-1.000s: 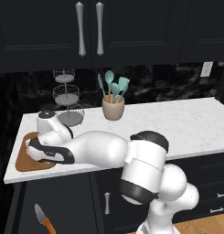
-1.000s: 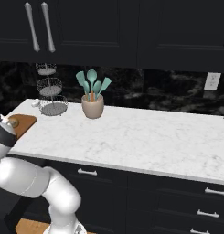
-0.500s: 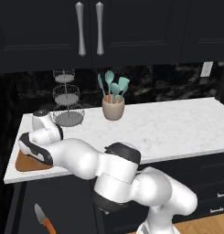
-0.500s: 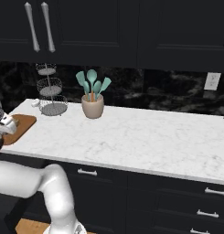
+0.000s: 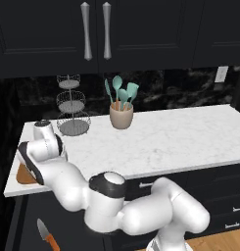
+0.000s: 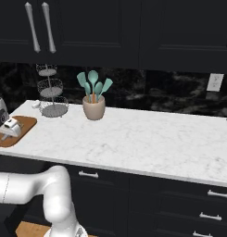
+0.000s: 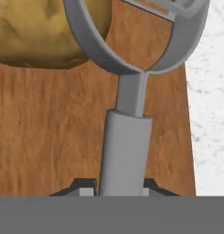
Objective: Place the appropriate cutting tool for cutting the potato skin on the cutting board.
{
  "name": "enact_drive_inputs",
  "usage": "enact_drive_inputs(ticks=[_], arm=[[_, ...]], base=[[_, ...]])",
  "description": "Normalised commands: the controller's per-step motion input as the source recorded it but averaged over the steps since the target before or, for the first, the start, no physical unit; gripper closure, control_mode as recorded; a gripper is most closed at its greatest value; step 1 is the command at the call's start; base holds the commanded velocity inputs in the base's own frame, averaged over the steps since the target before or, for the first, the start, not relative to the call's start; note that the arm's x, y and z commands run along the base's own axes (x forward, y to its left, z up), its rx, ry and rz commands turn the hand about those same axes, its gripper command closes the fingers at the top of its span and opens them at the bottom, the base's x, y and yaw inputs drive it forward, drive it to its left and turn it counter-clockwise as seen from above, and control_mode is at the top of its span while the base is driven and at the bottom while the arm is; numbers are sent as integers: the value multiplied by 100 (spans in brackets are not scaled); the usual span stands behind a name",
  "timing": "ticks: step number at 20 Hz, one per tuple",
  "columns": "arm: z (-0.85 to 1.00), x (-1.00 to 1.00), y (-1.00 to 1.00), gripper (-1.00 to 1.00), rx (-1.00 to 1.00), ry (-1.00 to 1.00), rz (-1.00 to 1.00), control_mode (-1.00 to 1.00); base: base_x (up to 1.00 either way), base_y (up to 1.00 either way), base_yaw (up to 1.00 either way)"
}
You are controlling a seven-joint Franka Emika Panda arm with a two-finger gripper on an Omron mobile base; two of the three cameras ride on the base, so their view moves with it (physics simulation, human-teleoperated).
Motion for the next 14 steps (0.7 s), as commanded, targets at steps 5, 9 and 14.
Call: enact_drive_inputs(ticks=[5, 9, 14], arm=[[-37, 0, 19, -100, 0, 0, 0, -100], [-7, 0, 3, -100, 0, 0, 0, -100], [7, -1, 0, -100, 0, 0, 0, -100]], base=[[0, 0, 0], [0, 0, 0], [0, 0, 0]])
